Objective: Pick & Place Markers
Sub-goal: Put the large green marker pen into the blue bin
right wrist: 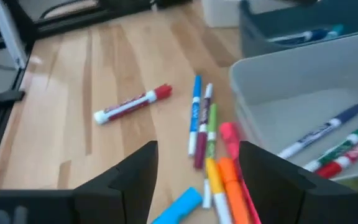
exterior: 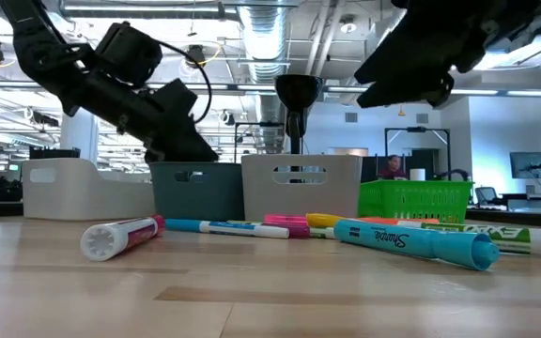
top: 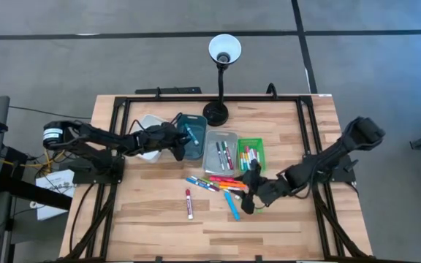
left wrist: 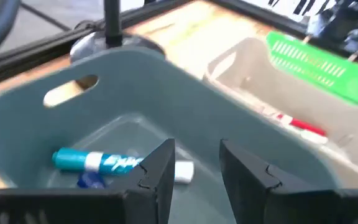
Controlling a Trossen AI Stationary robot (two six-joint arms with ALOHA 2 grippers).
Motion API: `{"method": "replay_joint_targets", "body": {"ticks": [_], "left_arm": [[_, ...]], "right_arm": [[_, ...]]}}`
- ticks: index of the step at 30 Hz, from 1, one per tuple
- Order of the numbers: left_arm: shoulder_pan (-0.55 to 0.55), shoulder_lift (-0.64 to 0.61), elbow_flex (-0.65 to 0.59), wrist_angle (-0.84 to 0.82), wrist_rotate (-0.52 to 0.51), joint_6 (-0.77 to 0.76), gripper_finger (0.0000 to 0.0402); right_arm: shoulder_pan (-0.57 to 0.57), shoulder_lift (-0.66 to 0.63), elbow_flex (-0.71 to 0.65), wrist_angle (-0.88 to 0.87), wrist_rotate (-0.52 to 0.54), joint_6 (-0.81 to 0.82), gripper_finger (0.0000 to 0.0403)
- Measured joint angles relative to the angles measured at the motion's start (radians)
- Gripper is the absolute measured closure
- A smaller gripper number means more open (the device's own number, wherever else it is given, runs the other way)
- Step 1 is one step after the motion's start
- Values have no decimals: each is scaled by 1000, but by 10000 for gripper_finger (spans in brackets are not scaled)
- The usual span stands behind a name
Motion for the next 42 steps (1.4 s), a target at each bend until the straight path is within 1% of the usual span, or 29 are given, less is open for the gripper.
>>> {"method": "replay_joint_targets", "body": {"ticks": [3,5,10,13,17,21,25,29,33,37,39,42], "left_arm": [[-22,-30,0,7,1,1,280],[-38,-58,0,10,14,4,280],[-87,-147,0,14,87,31,280],[-126,-189,0,13,134,37,280],[-176,-231,0,11,152,38,280],[-231,-244,0,11,183,38,280],[-287,-240,0,10,190,38,280],[-325,-240,0,10,190,41,280],[-337,-240,0,10,187,77,280],[-337,-240,-1,10,187,82,280],[-337,-240,-1,10,187,82,280],[-337,-240,-1,10,187,82,280]], "right_arm": [[19,24,42,-21,-61,11,184],[32,38,71,-69,-87,48,186],[68,79,126,-264,-106,155,192],[79,100,130,-340,-138,235,193],[85,114,130,-415,-169,318,193],[84,115,130,-521,-177,393,196],[84,123,130,-526,-196,401,201],[91,179,130,-521,-223,416,208],[93,257,129,-485,-278,417,212],[89,304,134,-476,-283,415,219],[88,311,135,-481,-278,415,229],[88,304,132,-483,-279,415,261]]}}
